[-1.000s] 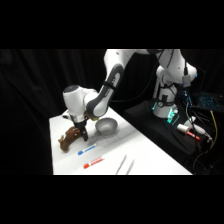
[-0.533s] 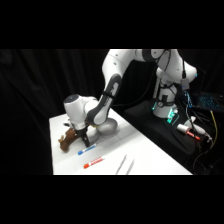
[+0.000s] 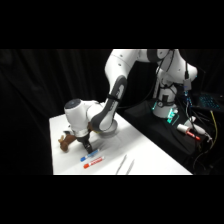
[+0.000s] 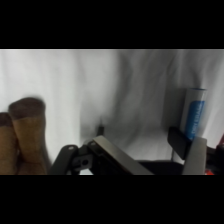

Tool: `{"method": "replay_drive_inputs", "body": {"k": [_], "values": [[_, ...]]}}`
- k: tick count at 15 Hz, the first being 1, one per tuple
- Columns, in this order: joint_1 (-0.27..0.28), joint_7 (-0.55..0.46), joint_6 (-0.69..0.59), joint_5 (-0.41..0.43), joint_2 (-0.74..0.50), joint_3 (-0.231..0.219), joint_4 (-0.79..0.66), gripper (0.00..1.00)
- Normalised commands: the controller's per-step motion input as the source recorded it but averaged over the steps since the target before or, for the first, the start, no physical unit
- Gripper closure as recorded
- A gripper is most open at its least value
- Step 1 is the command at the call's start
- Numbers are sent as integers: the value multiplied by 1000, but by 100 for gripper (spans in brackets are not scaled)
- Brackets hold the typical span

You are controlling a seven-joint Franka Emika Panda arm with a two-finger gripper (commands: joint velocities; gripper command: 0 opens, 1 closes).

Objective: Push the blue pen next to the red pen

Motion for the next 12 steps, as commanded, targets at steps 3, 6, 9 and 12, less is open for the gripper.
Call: {"method": "replay_drive_inputs", "body": {"k": [3, 6, 9, 12], "values": [[176, 114, 20, -93, -92, -2, -81, 0], [143, 110, -53, -151, -183, -54, -158, 0], [97, 59, -161, -195, -403, -92, -321, 0], [43, 17, -307, -141, -685, -33, -483, 0]]}}
